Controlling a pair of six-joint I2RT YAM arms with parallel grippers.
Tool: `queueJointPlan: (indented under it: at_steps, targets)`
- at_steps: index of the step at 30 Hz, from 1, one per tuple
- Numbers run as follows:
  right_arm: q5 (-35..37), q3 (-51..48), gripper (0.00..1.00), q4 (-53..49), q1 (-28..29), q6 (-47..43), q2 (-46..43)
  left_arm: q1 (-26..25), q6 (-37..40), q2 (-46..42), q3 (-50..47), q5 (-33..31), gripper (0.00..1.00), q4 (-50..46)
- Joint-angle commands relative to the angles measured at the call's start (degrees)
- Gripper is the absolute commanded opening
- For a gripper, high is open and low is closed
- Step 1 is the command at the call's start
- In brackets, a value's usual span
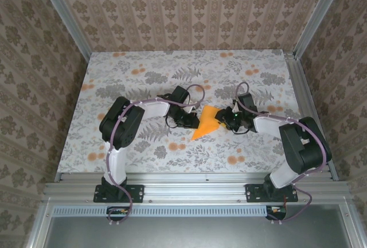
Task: Fold a paper plane with a square sheet of paper (pick it up from the middle)
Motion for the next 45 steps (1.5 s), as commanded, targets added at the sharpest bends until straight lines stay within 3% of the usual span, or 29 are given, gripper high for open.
queueJointPlan:
  at_steps: [1, 8, 21, 38, 45]
  targets:
    - [0.55, 3.77, 0.39, -7.58, -1.37, -5.78, 1.43, -0.88, 0.41, 0.80, 0.08, -3.84, 0.12, -3.96]
    - [1.20, 5.24, 0.45, -15.56, -1.46, -9.55, 1.20, -1.77, -1.16, 0.56, -0.10, -4.00, 0.11, -2.94]
    - [-2.63, 2.08, 0.45, -11.88, 0.38, -6.98, 2.67, -2.07, -3.76, -0.62, -1.92, -3.12, 0.12, -0.64]
    - [-6.00, 2.13, 0.20, -5.37, 1.66, -2.92, 2.33, -2.05, -5.53, -2.13, -4.31, -2.08, 0.11, 2.31]
    - [-7.25, 2.30, 0.14, -3.52, 3.20, -1.06, 2.52, -1.63, -6.61, -2.31, -5.24, -0.92, 0.11, 4.21]
